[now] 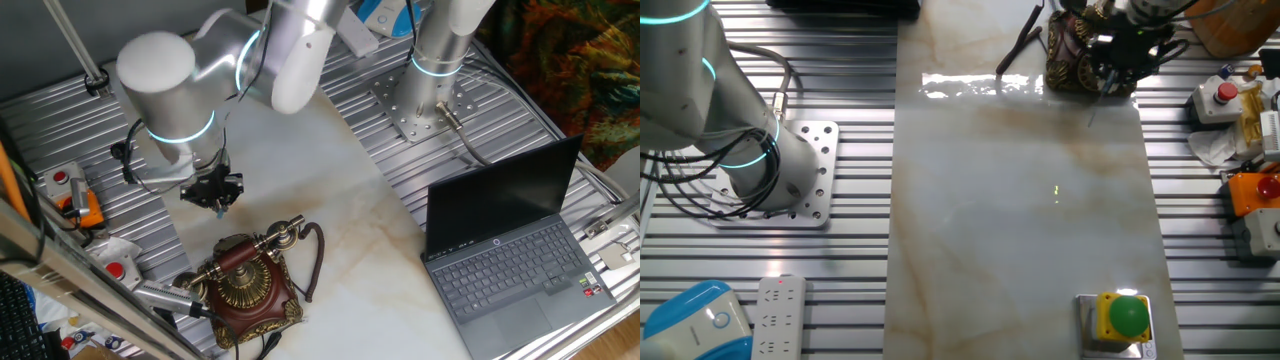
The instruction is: Dial a number on an old rotary phone
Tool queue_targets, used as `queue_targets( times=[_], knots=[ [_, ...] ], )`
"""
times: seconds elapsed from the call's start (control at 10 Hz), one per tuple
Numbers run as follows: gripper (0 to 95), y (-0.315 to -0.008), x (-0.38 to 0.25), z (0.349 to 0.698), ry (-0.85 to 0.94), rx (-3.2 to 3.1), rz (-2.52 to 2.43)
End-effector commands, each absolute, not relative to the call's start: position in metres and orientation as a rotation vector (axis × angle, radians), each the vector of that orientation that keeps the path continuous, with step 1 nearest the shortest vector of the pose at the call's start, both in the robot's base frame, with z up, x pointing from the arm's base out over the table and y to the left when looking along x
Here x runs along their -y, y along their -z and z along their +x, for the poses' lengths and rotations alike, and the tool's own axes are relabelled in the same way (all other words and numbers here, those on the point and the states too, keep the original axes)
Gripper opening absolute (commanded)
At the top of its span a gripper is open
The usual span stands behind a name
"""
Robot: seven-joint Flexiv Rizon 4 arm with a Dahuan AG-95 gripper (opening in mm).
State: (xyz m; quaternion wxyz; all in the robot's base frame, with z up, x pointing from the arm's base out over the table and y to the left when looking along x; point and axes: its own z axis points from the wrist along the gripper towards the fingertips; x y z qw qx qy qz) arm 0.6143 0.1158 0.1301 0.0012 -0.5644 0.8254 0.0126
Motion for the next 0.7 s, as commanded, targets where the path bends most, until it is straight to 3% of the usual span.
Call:
queue_targets(
  times=[0.1,0.7],
  knots=[
    [0.0,-0.1316,-0.1154,0.6118,-0.04,-2.605,-1.745],
    [0.0,-0.1319,-0.1146,0.6051,0.009,-2.616,-1.756]
  ],
)
